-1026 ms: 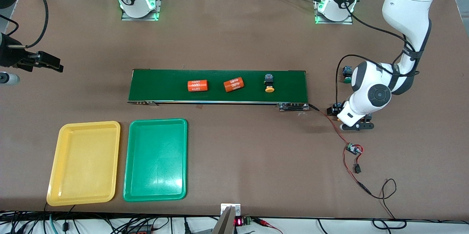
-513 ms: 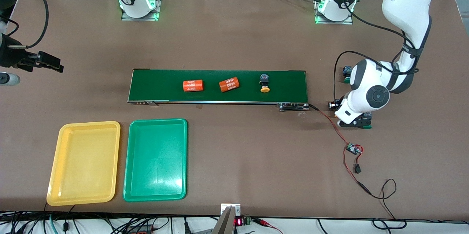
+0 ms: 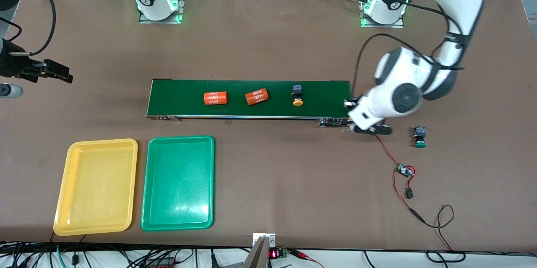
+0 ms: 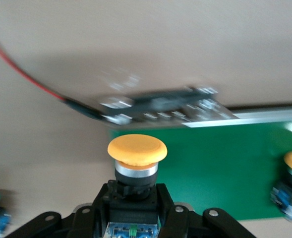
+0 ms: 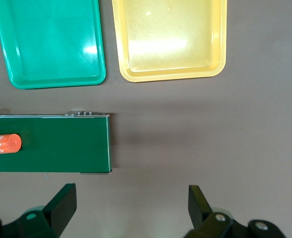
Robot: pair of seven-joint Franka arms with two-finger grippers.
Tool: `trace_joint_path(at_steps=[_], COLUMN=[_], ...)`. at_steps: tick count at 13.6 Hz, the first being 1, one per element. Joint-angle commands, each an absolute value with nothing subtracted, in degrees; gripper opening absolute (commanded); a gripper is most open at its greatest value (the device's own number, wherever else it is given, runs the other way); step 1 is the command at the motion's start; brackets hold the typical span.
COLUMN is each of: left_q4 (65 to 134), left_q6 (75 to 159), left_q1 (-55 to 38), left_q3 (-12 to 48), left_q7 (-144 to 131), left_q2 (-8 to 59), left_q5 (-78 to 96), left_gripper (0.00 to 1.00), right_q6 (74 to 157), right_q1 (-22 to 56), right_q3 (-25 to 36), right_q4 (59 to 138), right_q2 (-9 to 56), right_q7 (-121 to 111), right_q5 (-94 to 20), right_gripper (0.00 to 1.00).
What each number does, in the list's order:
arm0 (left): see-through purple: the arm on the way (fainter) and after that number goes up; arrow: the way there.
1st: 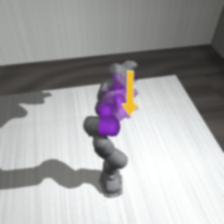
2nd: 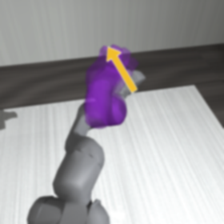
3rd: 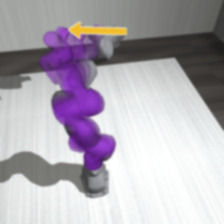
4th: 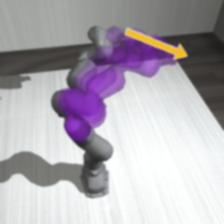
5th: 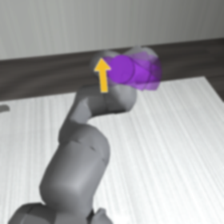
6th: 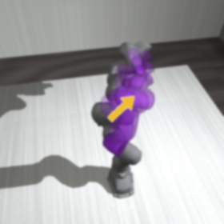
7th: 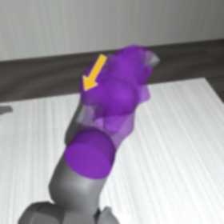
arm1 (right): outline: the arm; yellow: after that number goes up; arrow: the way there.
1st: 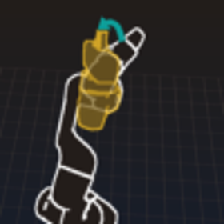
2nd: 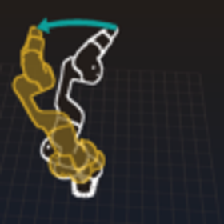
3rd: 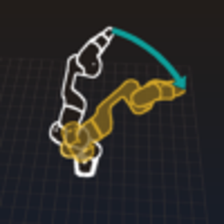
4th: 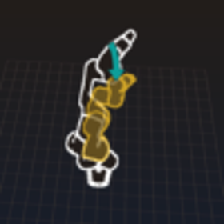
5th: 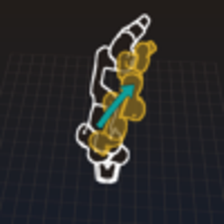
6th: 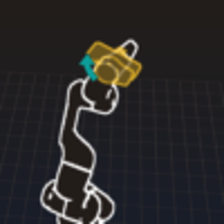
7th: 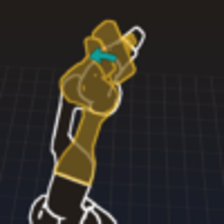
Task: Sort buttons by color to trays
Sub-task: 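Set the second yellow-cap button on the belt with the left gripper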
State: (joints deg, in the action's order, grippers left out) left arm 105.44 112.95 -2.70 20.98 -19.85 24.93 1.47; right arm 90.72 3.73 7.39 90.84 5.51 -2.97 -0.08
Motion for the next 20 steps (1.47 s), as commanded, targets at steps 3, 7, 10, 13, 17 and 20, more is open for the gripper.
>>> trace_joint_path(at_steps=[3, 7, 10, 13, 17, 20], left_q4=[110.63, 113.12, 112.68, 111.80, 112.85, 112.33], left_q6=[120.03, 122.78, 122.70, 119.55, 116.98, 117.51], left_q1=[-4.39, -4.31, -3.78, -1.94, -0.62, -0.53], left_q3=[23.73, 23.82, 23.73, 23.29, 14.19, 5.30], left_q7=[-24.60, -24.79, -24.70, -24.61, -18.57, -4.95], left_q2=[25.75, 24.70, 21.02, 17.06, 17.22, 18.98], left_q5=[2.55, 2.64, 2.81, 2.90, 1.85, 1.93], left_gripper=[0.35, 1.00, 1.00, 1.00, 1.00, 1.00], right_q6=[90.79, 90.62, 89.83, 89.74, 89.82, 89.74], right_q1=[3.43, 3.60, 3.34, 3.69, 3.87, 3.87], right_q3=[7.29, 7.38, 7.47, 7.38, 7.21, 7.21], right_q4=[90.35, 90.26, 87.72, 87.63, 87.45, 87.36], right_q2=[5.71, 5.45, 5.18, 5.10, 5.01, 5.01], right_q7=[-2.81, -2.73, -3.42, -3.51, -3.69, -3.78], right_q5=[0.00, 0.09, 0.00, 0.00, 0.09, 0.09], right_gripper=[1.00, 1.00, 1.00, 1.00, 1.00, 1.00])
